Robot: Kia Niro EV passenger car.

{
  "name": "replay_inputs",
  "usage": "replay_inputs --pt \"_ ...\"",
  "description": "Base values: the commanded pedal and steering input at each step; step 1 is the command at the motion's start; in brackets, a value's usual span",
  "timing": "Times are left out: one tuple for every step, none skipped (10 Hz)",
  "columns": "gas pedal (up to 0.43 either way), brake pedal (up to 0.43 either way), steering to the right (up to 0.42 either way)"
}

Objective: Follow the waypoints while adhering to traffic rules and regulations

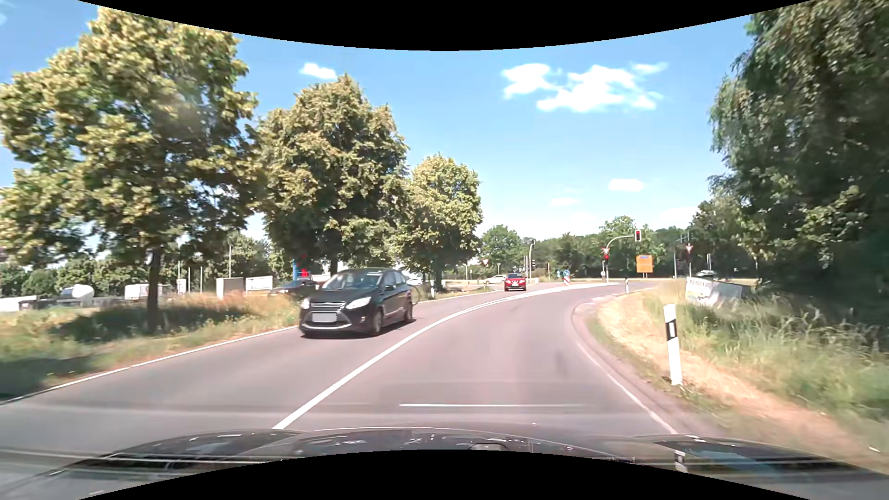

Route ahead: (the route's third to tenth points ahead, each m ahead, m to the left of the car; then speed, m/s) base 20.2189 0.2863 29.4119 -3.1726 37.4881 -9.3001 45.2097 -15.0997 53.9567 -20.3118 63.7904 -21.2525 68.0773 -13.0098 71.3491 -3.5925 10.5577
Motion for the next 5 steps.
replay_inputs --pt "0.087 0.0 0.063" --pt "0.087 0.0 0.062" --pt "0.087 0.0 0.06" --pt "0.087 0.0 0.059" --pt "0.087 0.0 0.059"
